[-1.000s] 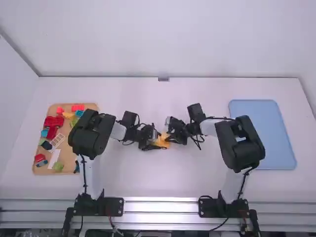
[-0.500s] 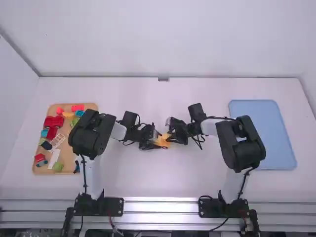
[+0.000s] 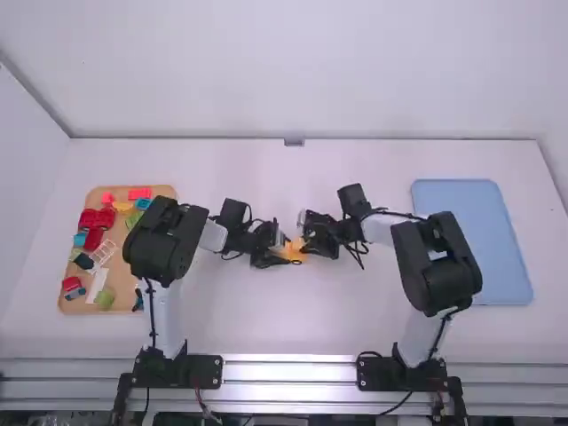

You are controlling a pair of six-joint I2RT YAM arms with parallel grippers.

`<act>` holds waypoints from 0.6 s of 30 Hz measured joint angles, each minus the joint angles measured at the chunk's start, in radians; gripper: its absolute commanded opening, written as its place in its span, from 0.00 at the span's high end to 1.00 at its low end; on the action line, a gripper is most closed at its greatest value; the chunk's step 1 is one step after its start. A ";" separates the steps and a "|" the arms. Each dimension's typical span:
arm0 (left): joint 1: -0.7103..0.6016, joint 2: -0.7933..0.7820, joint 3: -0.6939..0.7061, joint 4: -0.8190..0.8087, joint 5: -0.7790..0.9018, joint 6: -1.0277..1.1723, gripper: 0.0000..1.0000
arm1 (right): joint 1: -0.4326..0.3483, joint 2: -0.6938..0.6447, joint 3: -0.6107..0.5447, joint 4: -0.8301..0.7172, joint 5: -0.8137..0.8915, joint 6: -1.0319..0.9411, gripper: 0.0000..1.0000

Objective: Assemble lego blocks to make yellow taxi

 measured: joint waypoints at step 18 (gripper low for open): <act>-0.001 0.000 0.002 0.006 -0.009 -0.022 0.59 | 0.031 -0.001 0.003 0.002 0.045 -0.025 0.86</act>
